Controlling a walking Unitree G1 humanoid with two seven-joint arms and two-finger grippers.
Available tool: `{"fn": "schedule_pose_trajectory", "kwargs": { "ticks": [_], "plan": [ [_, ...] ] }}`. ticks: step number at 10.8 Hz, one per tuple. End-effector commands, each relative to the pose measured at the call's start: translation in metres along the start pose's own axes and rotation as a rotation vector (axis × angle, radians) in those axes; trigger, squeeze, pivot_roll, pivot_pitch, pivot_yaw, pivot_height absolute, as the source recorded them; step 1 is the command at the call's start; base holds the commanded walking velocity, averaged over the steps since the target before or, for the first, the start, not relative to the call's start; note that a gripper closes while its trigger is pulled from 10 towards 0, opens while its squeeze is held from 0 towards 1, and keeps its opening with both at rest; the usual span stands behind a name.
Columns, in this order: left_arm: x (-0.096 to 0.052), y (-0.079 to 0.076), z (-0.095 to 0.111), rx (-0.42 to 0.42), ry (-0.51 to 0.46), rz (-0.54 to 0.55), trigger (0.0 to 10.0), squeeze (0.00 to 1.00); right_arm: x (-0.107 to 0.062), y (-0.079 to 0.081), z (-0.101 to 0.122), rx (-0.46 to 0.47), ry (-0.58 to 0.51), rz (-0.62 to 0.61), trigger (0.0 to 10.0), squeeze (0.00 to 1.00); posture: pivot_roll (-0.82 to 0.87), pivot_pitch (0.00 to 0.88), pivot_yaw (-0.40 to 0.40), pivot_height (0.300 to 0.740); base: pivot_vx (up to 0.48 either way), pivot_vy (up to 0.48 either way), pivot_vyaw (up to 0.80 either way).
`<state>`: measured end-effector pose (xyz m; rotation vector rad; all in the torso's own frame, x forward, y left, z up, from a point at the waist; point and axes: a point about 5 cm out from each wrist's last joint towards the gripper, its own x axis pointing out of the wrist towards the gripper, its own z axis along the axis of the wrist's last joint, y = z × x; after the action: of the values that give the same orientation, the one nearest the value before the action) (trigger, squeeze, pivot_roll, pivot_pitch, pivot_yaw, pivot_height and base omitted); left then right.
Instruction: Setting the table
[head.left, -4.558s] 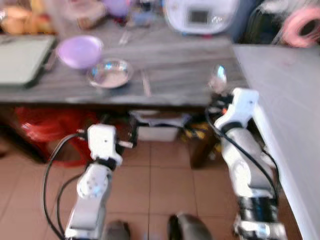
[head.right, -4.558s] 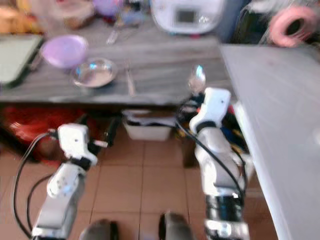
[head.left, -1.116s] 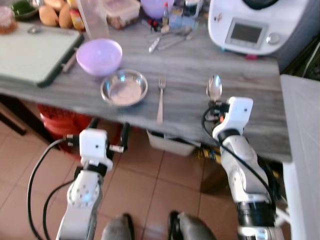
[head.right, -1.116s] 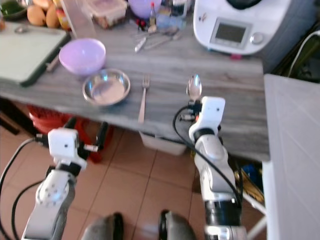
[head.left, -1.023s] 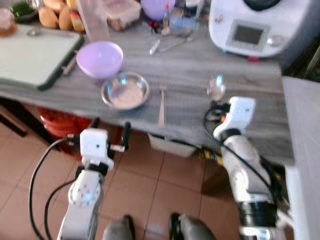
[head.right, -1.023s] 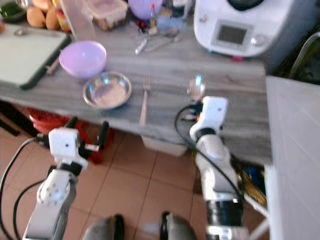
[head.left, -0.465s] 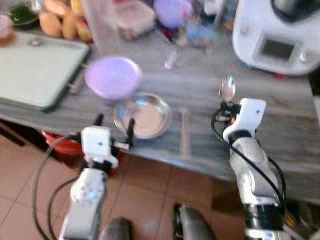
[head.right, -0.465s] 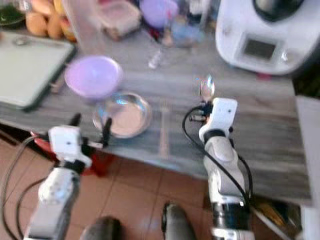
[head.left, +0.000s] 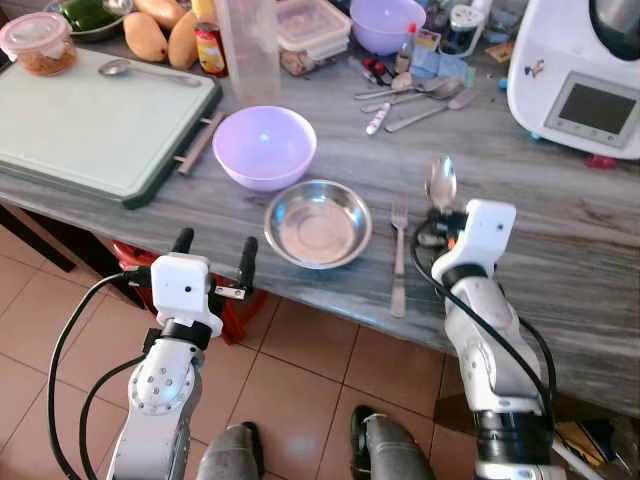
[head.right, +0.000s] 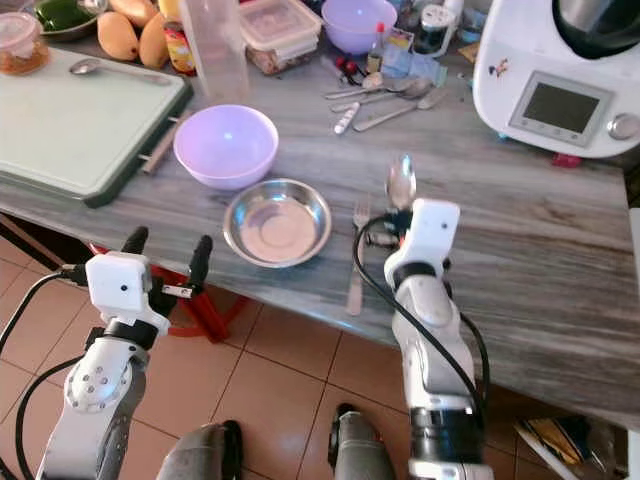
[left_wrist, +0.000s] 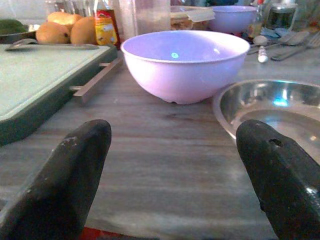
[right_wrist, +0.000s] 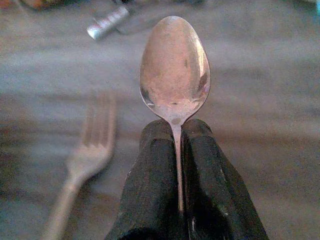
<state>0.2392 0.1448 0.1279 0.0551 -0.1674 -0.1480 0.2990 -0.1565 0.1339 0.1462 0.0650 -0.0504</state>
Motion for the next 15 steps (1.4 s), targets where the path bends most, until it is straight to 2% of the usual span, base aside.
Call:
{"fn": "schedule_pose_trajectory", "kwargs": {
  "ticks": [1,8,11,12,14,15],
  "plan": [
    [-0.002,0.002,0.0,0.007,0.009,-0.006,10.0,0.0,-0.004,-0.004,0.0,0.023,0.016,-0.023,10.0,0.0,-0.01,0.232,-0.007,0.74,0.0,0.0,0.0],
    [0.002,-0.004,-0.001,-0.002,0.01,-0.041,10.0,0.0,-0.034,0.004,-0.015,0.155,0.292,0.087,10.0,0.0,-0.04,0.224,-0.007,0.74,0.0,0.0,0.0],
    [0.003,-0.005,-0.004,-0.001,0.015,-0.065,10.0,0.0,-0.046,0.015,-0.019,0.118,0.452,0.206,10.0,0.0,-0.06,0.206,-0.019,0.74,0.0,0.0,0.0],
    [0.003,-0.006,-0.004,-0.002,0.014,-0.065,10.0,0.0,-0.046,0.019,-0.022,0.138,0.493,0.218,10.0,0.0,-0.06,0.206,-0.019,0.74,0.0,0.0,0.0],
    [0.003,-0.007,-0.004,-0.005,0.013,-0.067,10.0,0.0,-0.042,0.015,-0.023,0.12,0.491,0.188,10.0,0.0,-0.05,0.201,-0.022,0.74,0.0,0.0,0.0],
    [0.003,-0.007,-0.004,-0.006,0.014,-0.065,10.0,0.0,-0.039,0.008,-0.024,0.102,0.478,0.126,10.0,0.0,-0.05,0.203,-0.021,0.74,0.0,0.0,0.0]
  ]
}}
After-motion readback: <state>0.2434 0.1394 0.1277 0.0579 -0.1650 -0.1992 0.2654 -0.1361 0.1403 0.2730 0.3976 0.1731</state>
